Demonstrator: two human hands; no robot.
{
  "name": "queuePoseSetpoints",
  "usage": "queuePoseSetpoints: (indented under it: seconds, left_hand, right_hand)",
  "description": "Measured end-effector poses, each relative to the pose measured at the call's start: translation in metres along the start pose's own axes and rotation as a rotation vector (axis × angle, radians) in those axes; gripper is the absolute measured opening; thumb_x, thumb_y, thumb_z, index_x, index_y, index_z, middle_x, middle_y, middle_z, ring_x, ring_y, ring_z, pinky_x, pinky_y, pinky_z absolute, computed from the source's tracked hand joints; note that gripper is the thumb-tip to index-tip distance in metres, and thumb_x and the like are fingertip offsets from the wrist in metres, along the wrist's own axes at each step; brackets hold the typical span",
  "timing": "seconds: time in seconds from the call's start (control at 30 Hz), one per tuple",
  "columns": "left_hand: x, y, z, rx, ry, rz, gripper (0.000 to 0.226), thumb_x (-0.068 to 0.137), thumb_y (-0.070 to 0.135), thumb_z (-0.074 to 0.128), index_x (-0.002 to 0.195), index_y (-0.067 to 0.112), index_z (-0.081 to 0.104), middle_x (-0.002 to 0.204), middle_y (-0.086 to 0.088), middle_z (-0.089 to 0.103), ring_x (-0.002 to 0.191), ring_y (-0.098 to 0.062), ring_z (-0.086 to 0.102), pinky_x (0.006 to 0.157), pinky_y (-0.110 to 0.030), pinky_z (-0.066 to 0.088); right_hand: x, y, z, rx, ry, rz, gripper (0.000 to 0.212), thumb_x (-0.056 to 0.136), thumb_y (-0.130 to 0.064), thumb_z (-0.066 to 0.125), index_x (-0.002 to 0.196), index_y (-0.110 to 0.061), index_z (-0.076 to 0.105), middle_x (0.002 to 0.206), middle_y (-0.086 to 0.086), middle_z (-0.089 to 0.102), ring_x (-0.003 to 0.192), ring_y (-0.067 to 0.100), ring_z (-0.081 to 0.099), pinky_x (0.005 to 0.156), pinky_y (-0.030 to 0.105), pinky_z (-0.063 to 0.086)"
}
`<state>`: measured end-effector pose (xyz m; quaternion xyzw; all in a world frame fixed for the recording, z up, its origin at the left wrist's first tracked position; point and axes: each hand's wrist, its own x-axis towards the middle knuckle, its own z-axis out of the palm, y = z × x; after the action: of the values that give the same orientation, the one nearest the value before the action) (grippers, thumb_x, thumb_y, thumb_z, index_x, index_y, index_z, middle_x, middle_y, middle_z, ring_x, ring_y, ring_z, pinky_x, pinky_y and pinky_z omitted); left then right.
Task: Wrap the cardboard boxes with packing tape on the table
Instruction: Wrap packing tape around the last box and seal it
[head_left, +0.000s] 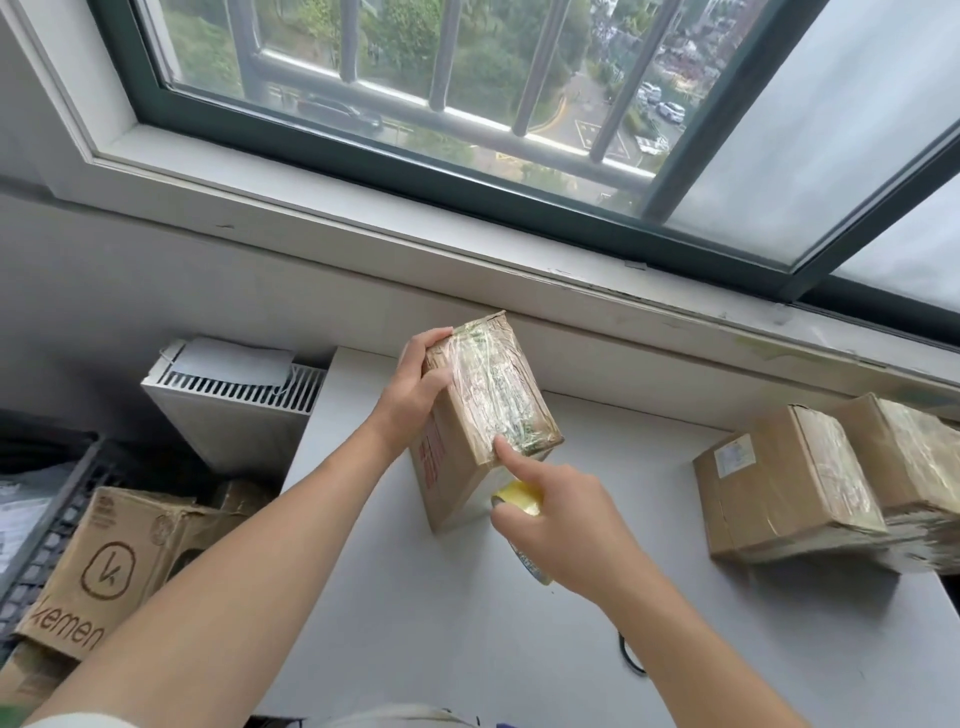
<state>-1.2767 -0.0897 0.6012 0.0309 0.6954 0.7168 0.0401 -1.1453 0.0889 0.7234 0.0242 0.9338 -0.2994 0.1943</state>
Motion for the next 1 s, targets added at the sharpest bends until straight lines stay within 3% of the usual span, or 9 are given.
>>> queuePoseSetpoints:
  seconds: [0.17, 0.27, 0.43, 0.57, 0.67, 0.73, 0.8, 0.87, 1.0]
  left_hand:
    - [0.0, 0.002, -0.009, 0.051, -0.036, -0.012, 0.051, 0.076, 0.052, 0.058, 0.125, 0.059, 0.046, 0.141, 0.0, 0.047, 0.125, -0.017, 0.053, 0.102, -0.037, 0.046]
    - [0.0, 0.0, -0.003, 0.047, 0.015, 0.038, 0.051, 0.076, 0.05, 0.057, 0.126, 0.054, 0.047, 0.138, -0.003, 0.049, 0.124, -0.019, 0.053, 0.104, -0.039, 0.046]
    - [-0.002, -0.004, 0.009, 0.061, 0.058, 0.068, 0.05, 0.077, 0.046, 0.054, 0.125, 0.055, 0.047, 0.139, -0.004, 0.048, 0.127, -0.02, 0.051, 0.112, -0.048, 0.042]
    - [-0.004, 0.002, 0.023, 0.085, 0.07, 0.105, 0.05, 0.075, 0.046, 0.051, 0.124, 0.055, 0.046, 0.138, 0.0, 0.048, 0.13, -0.02, 0.048, 0.114, -0.048, 0.04]
    - [-0.004, -0.002, 0.021, 0.061, 0.099, 0.097, 0.049, 0.074, 0.046, 0.052, 0.122, 0.056, 0.048, 0.138, -0.001, 0.051, 0.129, -0.019, 0.051, 0.112, -0.048, 0.042]
    - [-0.004, -0.005, 0.017, 0.063, 0.116, 0.099, 0.048, 0.076, 0.046, 0.053, 0.123, 0.053, 0.049, 0.136, -0.001, 0.053, 0.127, -0.017, 0.052, 0.111, -0.042, 0.044]
    - [-0.004, -0.005, 0.016, 0.088, 0.116, 0.101, 0.048, 0.076, 0.048, 0.052, 0.123, 0.05, 0.049, 0.136, 0.001, 0.053, 0.125, -0.01, 0.052, 0.105, -0.026, 0.043]
    - [-0.003, -0.002, 0.019, 0.1, 0.114, 0.118, 0.046, 0.076, 0.05, 0.051, 0.121, 0.051, 0.05, 0.136, 0.002, 0.053, 0.123, -0.005, 0.052, 0.098, -0.015, 0.04]
    - [-0.002, -0.007, 0.021, 0.089, 0.138, 0.141, 0.041, 0.077, 0.047, 0.051, 0.118, 0.053, 0.055, 0.132, 0.002, 0.056, 0.122, -0.007, 0.054, 0.103, -0.022, 0.042]
  right_hand:
    - [0.003, -0.005, -0.001, -0.034, -0.013, -0.01, 0.066, 0.086, -0.037, 0.059, 0.145, -0.061, 0.042, 0.075, -0.013, 0.058, 0.071, 0.01, 0.058, 0.066, 0.024, 0.051]
    - [0.004, -0.011, -0.009, 0.063, -0.013, 0.014, 0.059, 0.085, -0.032, 0.061, 0.14, -0.052, 0.054, 0.079, -0.013, 0.06, 0.056, 0.005, 0.058, 0.055, 0.017, 0.046]
    - [-0.005, -0.036, -0.04, 0.241, 0.1, -0.013, 0.052, 0.084, -0.018, 0.064, 0.131, -0.04, 0.068, 0.071, -0.013, 0.065, 0.049, 0.002, 0.056, 0.056, 0.017, 0.046]
    - [-0.005, -0.067, -0.062, 0.275, 0.187, -0.108, 0.049, 0.085, -0.018, 0.069, 0.131, -0.034, 0.068, 0.074, -0.013, 0.069, 0.048, 0.003, 0.06, 0.051, 0.013, 0.043]
    - [-0.004, -0.07, -0.053, 0.314, 0.137, -0.097, 0.052, 0.086, -0.018, 0.068, 0.136, -0.031, 0.065, 0.083, -0.008, 0.072, 0.047, 0.004, 0.059, 0.05, 0.014, 0.045]
    - [-0.007, -0.059, -0.038, 0.293, 0.102, -0.066, 0.056, 0.086, -0.023, 0.068, 0.14, -0.035, 0.062, 0.104, -0.007, 0.072, 0.055, 0.001, 0.061, 0.055, 0.014, 0.046]
    - [-0.012, -0.044, -0.023, 0.256, 0.079, -0.025, 0.058, 0.086, -0.026, 0.067, 0.142, -0.04, 0.058, 0.117, -0.008, 0.069, 0.062, 0.0, 0.061, 0.057, 0.012, 0.045]
    - [-0.015, -0.032, -0.014, 0.279, 0.063, 0.01, 0.059, 0.087, -0.026, 0.066, 0.143, -0.042, 0.057, 0.104, -0.007, 0.069, 0.057, 0.001, 0.059, 0.056, 0.011, 0.043]
    - [-0.016, -0.018, 0.003, 0.313, 0.081, 0.05, 0.063, 0.08, -0.036, 0.065, 0.14, -0.05, 0.056, 0.091, -0.011, 0.068, 0.061, 0.005, 0.06, 0.066, 0.029, 0.057]
